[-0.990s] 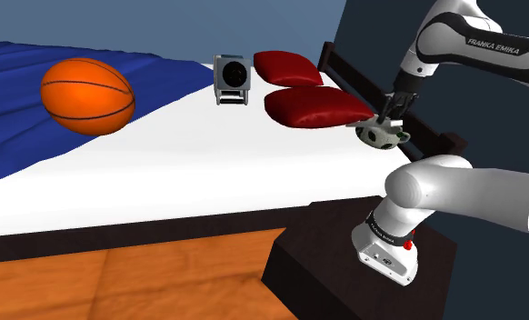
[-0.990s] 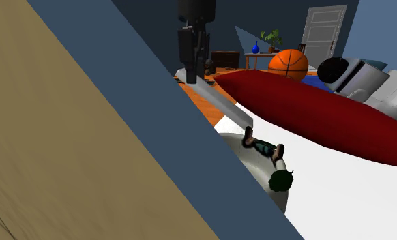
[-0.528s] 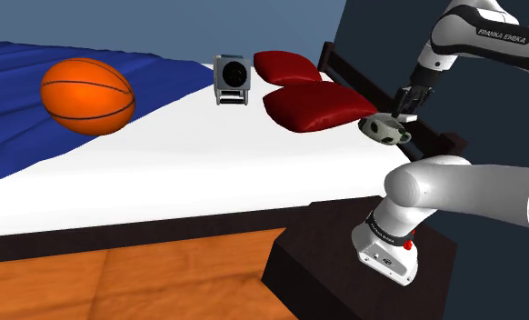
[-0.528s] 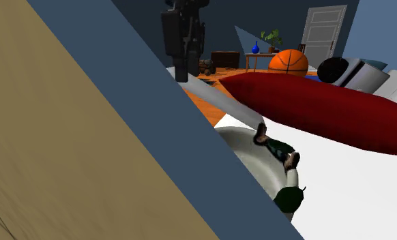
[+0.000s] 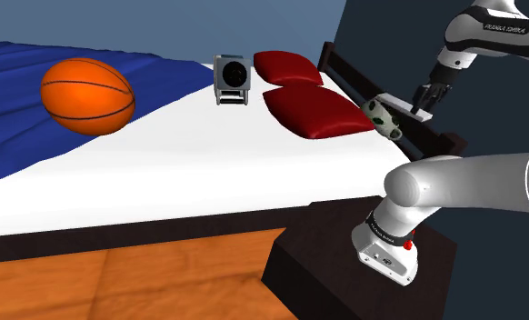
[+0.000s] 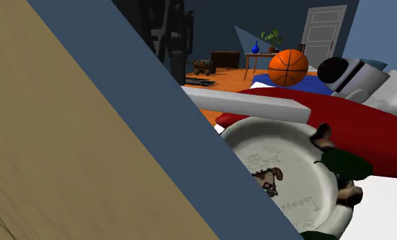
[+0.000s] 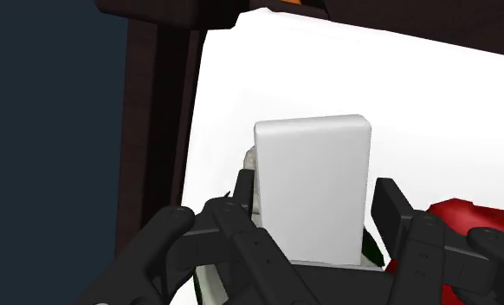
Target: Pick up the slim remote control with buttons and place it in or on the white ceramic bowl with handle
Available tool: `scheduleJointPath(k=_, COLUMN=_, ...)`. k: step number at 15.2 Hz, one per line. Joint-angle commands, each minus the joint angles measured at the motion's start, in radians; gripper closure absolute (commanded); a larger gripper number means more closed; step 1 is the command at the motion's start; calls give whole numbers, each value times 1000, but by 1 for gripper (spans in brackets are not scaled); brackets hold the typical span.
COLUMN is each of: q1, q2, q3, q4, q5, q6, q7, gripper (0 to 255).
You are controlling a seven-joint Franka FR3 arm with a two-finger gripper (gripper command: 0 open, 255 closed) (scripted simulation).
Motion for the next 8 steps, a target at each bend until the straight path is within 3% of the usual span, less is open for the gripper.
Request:
scheduleJointPath(k=1, q1=2, q2=16, q3=-22, q4=-3, q5=-10, q6=24, q7=-12, gripper=255)
scheduleJointPath(k=8, q1=-6, q2=21, q3=-57, q4=-88, q5=-38, q6=115, q7=-6, gripper=255)
